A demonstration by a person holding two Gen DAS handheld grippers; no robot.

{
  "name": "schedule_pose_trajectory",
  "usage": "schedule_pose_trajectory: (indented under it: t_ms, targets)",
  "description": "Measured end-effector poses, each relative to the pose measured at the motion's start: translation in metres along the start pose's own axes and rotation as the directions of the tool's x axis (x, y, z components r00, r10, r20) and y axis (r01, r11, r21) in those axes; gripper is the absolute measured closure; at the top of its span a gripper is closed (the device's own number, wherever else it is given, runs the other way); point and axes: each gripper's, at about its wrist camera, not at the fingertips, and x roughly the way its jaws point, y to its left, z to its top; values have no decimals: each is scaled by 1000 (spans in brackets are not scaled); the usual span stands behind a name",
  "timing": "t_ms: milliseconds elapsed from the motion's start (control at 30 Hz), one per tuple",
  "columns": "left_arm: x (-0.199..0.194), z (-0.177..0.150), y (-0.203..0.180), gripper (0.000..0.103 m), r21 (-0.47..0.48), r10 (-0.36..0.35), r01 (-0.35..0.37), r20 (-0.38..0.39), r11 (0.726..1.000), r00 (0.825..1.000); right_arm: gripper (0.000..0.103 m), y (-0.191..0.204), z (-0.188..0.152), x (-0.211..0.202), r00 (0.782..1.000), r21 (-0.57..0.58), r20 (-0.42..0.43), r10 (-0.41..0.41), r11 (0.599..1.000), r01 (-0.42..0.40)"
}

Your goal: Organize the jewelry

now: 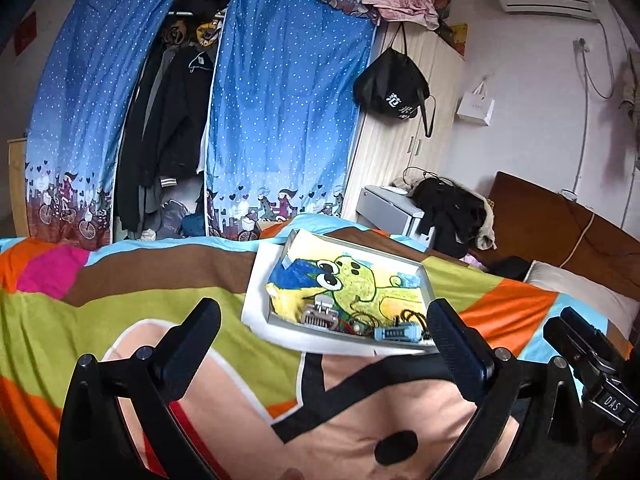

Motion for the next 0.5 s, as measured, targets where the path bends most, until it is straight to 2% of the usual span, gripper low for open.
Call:
schedule_pose_trajectory:
  t_ms: [333,500]
  targets:
    - [-56,-36,-3,2,46,5,-6,16,999,1000,0,27,-25,-50,997,-31,61,-47,998,49]
    - [-68,-67,1,2,61,33,-33,-8,998,999,0,33,-52,-57,997,-46,34,-72,996,73]
